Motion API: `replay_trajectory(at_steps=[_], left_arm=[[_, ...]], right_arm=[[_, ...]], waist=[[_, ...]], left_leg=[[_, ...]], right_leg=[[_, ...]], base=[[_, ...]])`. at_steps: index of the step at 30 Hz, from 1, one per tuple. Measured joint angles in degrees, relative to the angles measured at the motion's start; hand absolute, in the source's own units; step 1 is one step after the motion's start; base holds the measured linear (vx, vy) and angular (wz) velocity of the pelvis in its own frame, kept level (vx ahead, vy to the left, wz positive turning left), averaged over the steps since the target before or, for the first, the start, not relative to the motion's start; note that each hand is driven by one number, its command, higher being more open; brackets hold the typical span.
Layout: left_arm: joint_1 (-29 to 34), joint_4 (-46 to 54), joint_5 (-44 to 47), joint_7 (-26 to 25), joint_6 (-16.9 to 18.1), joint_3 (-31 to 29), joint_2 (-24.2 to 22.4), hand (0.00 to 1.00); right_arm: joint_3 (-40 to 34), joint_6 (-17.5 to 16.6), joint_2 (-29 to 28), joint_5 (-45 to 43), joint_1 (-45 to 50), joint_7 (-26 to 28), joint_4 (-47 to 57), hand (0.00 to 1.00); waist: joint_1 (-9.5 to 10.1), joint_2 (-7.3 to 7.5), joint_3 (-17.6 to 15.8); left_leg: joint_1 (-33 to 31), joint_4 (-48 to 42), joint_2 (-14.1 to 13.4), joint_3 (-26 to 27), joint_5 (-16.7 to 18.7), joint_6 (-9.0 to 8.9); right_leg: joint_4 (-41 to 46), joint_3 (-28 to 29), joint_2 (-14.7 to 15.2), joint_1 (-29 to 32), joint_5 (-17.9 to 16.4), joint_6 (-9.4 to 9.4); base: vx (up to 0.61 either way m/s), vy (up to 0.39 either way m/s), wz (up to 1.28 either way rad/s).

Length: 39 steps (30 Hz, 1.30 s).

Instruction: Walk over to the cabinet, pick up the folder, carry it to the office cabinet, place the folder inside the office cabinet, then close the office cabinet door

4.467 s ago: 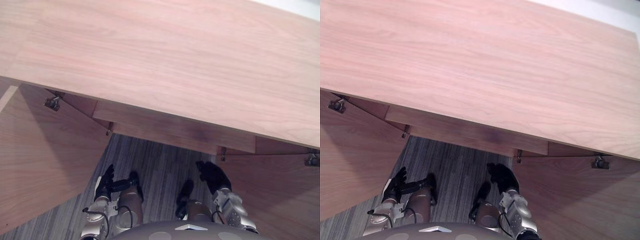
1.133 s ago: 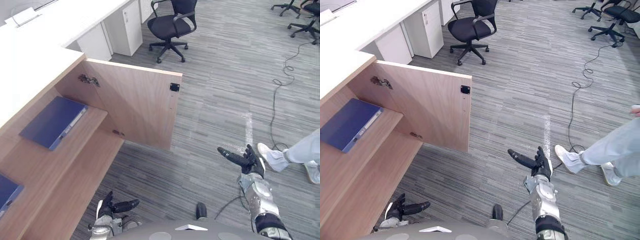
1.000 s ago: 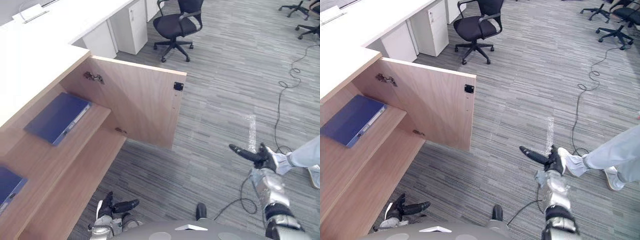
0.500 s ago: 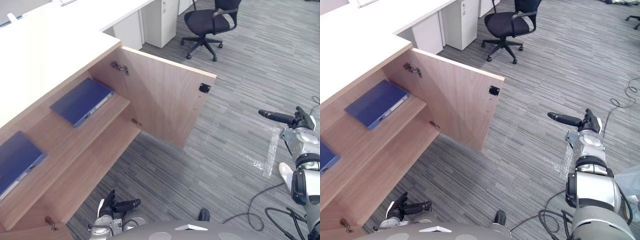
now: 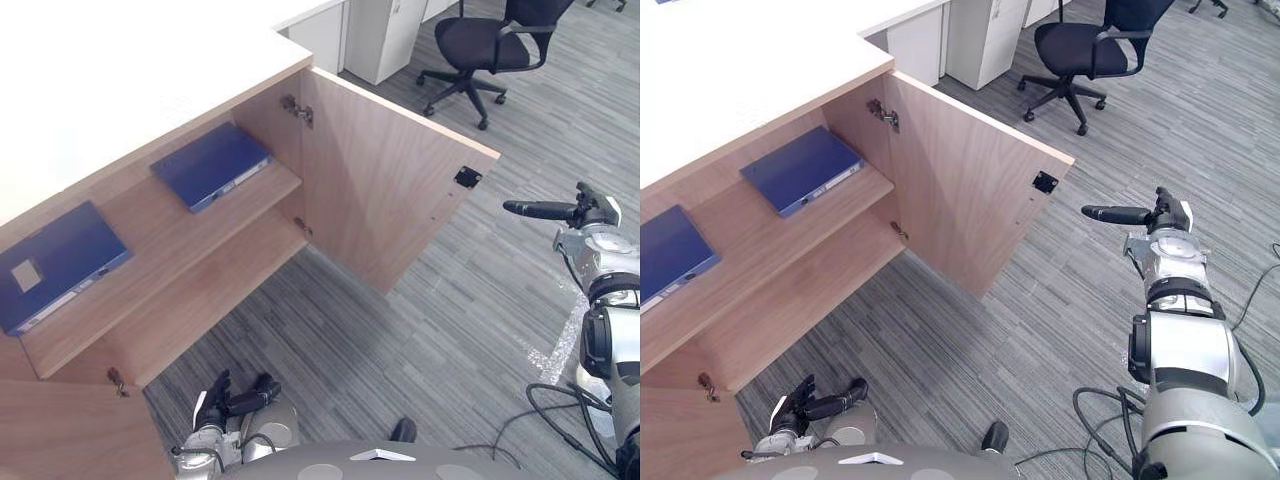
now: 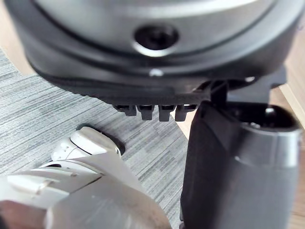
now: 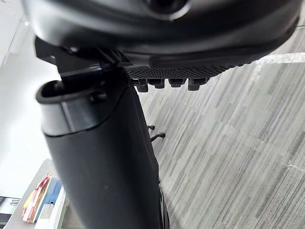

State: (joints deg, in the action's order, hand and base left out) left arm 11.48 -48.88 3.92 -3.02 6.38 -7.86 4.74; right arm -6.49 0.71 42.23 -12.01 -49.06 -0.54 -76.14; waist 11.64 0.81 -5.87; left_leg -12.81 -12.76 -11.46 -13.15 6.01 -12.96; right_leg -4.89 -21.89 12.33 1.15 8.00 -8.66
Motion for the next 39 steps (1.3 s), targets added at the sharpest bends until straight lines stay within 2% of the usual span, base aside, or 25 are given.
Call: replay_trajectory(at_steps=[11,18,21,24,27,29,30,33,34,35,38,39], left_arm=[[0.00,0.48,2.61,-0.18,0.02,-3.39,-1.40,1.00],[0.16,0.49,2.93,-0.59,-0.15,-4.45,-1.11,1.00],[0.33,0.47,3.48,-0.63,-0.19,-4.44,-0.65,1.00],[0.31,0.42,4.06,-0.64,-0.19,-4.38,-0.22,1.00],[0.25,-0.26,5.02,-0.77,-0.20,-4.37,-0.24,1.00],[0.14,-0.65,5.36,-0.94,-0.16,-4.37,-0.16,1.00],[-0.08,-1.11,5.77,-1.12,-0.18,-4.33,-0.01,1.00],[-0.69,-2.30,6.22,-1.32,-0.21,-4.23,-0.05,1.00],[-0.80,-2.67,6.21,-1.31,-0.24,-4.25,-0.10,1.00],[-0.84,-3.35,6.21,-1.32,-0.17,-4.27,-0.13,1.00],[-0.91,-4.62,6.18,-1.51,-0.16,-4.35,-0.25,1.00],[-0.89,-4.80,6.19,-1.55,-0.17,-4.41,-0.31,1.00]], right_arm=[[0.00,0.01,-0.01,-0.12,-3.03,-0.43,0.01,1.00],[0.24,0.11,-0.07,-0.04,-5.79,-1.21,0.09,1.00],[0.64,0.13,-2.41,0.51,-5.87,-2.84,0.81,1.00],[4.00,0.22,-7.29,0.49,-5.85,-4.67,1.72,1.00],[11.46,0.38,-11.27,0.53,-4.31,-5.21,4.12,1.00],[18.79,0.43,-14.13,0.44,-2.40,-5.10,7.47,1.00],[25.00,1.04,-15.85,0.54,-1.27,-4.13,9.79,1.00],[43.43,1.92,-20.19,1.69,0.75,1.95,17.19,1.00],[46.93,2.24,-21.00,1.77,0.97,2.58,18.98,1.00],[53.84,2.61,-23.17,1.96,1.04,4.19,22.13,1.00],[63.44,4.02,-29.22,-0.73,1.27,9.40,27.98,1.00],[65.73,3.94,-29.61,-1.05,1.32,11.34,30.04,1.00]], waist=[[1.63,1.16,-0.88],[2.65,1.17,-0.89],[2.90,1.40,-1.02],[2.75,1.74,-1.22],[2.77,2.08,-1.18],[2.76,2.32,-1.04],[2.74,2.53,-0.90],[2.64,2.81,-0.38],[2.70,2.80,-0.19],[2.82,2.84,0.42],[3.84,3.21,2.54],[4.03,3.27,2.85]], left_leg=[[-0.76,0.17,0.86,-1.39,-0.21,0.32],[-0.74,1.12,0.83,-1.41,-1.03,1.20],[-0.75,1.10,0.77,-1.29,-1.06,1.28],[-0.84,1.08,0.64,-0.77,-0.90,1.58],[-0.71,0.96,0.45,-0.34,-0.91,1.57],[-0.50,0.89,0.13,-0.01,-0.95,1.38],[-0.27,0.88,-0.14,0.31,-0.88,1.36],[-0.03,0.91,-0.33,0.34,-0.37,1.74],[-0.06,0.93,-0.34,0.31,-0.20,1.53],[-0.06,0.94,-0.35,0.32,0.07,1.22],[-0.03,0.98,-0.33,0.37,0.17,0.76],[-0.04,0.93,-0.31,0.41,0.14,0.75]], right_leg=[[0.28,-1.67,0.44,-0.27,0.10,-0.15],[0.29,-2.15,0.51,-0.09,0.22,-0.57],[0.29,-1.90,0.51,0.02,0.10,-1.08],[0.28,-1.22,0.50,0.52,0.28,-1.36],[0.28,-0.65,0.41,0.73,0.37,-1.44],[0.28,-0.21,0.17,0.82,0.38,-1.42],[0.27,0.24,-0.01,0.92,0.38,-1.41],[-0.02,0.50,-0.15,0.92,0.36,-1.39],[-0.03,0.49,-0.15,0.90,0.35,-1.38],[-0.04,0.53,-0.15,0.95,0.29,-1.30],[-0.04,0.40,-0.12,1.18,0.09,-1.09],[-0.04,0.37,-0.09,1.25,0.09,-1.09]], base=[[0.03,0.002,0.07],[-0.01,-0.003,0.01],[-0.03,-0.006,-0.05],[-0.03,0.001,-0.11],[0.00,-0.003,-0.09],[0.01,-0.011,-0.12],[0.00,-0.014,-0.14],[-0.01,-0.007,-0.06],[0.00,0.000,0.00],[0.00,0.000,0.00],[0.07,0.004,0.00],[0.09,0.005,0.01]])
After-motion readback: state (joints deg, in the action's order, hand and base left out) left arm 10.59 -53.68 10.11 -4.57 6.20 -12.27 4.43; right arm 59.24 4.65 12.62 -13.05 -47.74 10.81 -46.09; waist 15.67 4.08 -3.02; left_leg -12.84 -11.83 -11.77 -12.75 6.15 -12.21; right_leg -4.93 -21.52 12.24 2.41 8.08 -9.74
